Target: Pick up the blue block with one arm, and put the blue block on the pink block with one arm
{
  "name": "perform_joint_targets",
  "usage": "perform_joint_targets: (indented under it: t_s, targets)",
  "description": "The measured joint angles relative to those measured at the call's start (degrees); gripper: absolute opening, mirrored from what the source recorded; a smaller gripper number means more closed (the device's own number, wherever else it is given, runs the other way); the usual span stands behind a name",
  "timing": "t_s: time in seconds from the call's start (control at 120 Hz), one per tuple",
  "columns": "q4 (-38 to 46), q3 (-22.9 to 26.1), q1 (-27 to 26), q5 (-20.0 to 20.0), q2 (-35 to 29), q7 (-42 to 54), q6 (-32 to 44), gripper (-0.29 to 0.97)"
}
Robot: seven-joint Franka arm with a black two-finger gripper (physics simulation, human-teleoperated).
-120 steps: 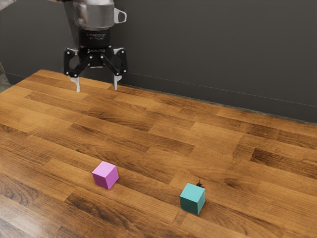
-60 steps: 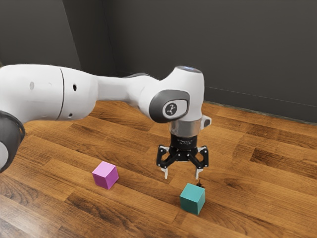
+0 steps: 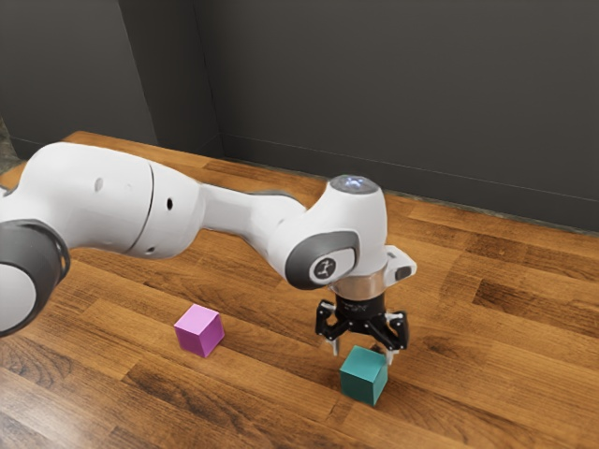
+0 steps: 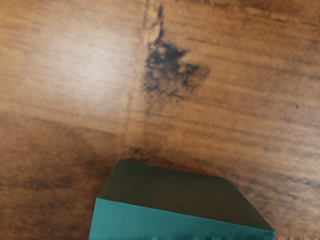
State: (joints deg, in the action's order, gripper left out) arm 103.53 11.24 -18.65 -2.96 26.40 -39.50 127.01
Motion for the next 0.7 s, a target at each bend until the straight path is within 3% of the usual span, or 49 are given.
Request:
perform_joint_targets:
  t_s: [0.242,0.7]
  targets:
    - [4.22,1.57,0.46,-2.61,-1.72,6.31,5.43,0.68]
    - [3.41,1.59,1.74,-2.21,0.87,13.83,7.89,0.68]
